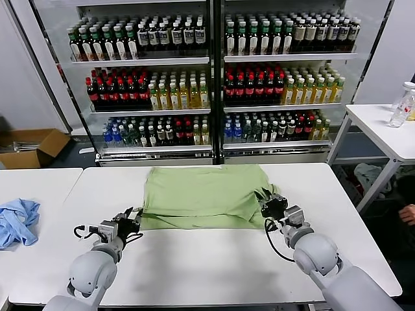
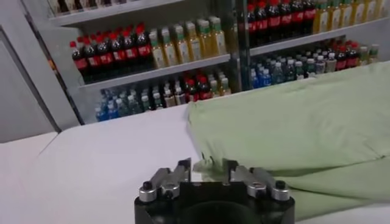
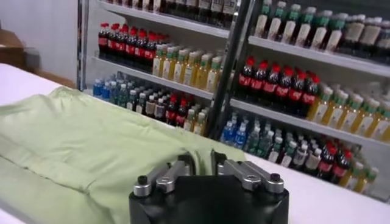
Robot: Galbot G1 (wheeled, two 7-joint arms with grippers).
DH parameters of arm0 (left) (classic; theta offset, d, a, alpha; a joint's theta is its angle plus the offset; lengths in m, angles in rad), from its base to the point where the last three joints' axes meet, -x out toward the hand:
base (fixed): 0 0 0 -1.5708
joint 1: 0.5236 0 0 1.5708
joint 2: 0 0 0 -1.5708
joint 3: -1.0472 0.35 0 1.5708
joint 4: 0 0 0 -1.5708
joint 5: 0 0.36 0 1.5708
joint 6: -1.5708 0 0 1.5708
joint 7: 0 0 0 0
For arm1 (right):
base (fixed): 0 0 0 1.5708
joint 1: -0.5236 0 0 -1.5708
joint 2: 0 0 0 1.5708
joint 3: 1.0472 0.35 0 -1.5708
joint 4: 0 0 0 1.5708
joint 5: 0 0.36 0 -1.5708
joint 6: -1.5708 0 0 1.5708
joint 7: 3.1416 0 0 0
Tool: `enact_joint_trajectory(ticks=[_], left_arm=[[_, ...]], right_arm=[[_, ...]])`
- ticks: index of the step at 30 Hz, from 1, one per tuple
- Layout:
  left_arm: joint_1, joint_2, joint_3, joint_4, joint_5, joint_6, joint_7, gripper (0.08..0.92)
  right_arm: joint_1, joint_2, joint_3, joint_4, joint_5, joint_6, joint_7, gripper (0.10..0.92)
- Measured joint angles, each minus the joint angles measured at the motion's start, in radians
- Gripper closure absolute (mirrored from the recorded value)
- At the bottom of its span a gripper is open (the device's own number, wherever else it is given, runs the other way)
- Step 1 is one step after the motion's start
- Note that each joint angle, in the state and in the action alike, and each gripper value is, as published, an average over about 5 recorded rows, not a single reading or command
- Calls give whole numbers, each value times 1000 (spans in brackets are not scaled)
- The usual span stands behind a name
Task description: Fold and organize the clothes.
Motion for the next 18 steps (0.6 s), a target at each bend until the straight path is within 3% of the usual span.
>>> enact_joint_trajectory(ticks=[7,11,13,18], left_arm=[[33,-9,2,-2,13,7,1,307],[28,-15,10,23,7,13,-7,222],[20,-17,14,40,2,14,-13,224],[-4,-24,24,81,-18,11,-31,361]], right_arm=[[-65,14,50,6,57,-59,32,335],[-72,32,53,-21,97,-91,48,255],[-70,38,51,-37,117,-102,55,275],[-58,47,40,-73,171,-123,71,406]])
